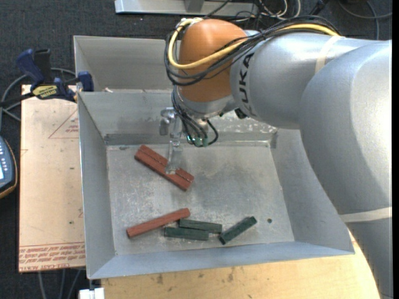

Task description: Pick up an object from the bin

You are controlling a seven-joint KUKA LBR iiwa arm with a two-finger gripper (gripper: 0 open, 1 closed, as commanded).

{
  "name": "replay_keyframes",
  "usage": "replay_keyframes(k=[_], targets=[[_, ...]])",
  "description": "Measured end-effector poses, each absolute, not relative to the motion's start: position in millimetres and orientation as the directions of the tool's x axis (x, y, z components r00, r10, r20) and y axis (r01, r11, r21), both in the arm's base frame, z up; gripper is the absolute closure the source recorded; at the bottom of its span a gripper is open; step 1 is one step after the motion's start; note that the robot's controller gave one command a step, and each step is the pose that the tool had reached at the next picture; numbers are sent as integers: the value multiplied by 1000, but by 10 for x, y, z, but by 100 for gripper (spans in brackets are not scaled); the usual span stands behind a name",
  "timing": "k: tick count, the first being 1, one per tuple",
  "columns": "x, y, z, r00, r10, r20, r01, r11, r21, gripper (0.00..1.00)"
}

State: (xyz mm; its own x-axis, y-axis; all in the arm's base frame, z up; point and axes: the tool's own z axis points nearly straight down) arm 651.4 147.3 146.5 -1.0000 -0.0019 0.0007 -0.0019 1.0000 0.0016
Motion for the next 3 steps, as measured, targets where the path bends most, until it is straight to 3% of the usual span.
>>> replay_keyframes(k=[1,2,3], targets=[[6392,1399,651,-1000,-24,6,-24,1000,0,0],[6420,1404,706,-1000,-24,-2,-24,1000,2,100],[6302,1385,1849,-1000,-24,-11,-24,1000,3,100]])
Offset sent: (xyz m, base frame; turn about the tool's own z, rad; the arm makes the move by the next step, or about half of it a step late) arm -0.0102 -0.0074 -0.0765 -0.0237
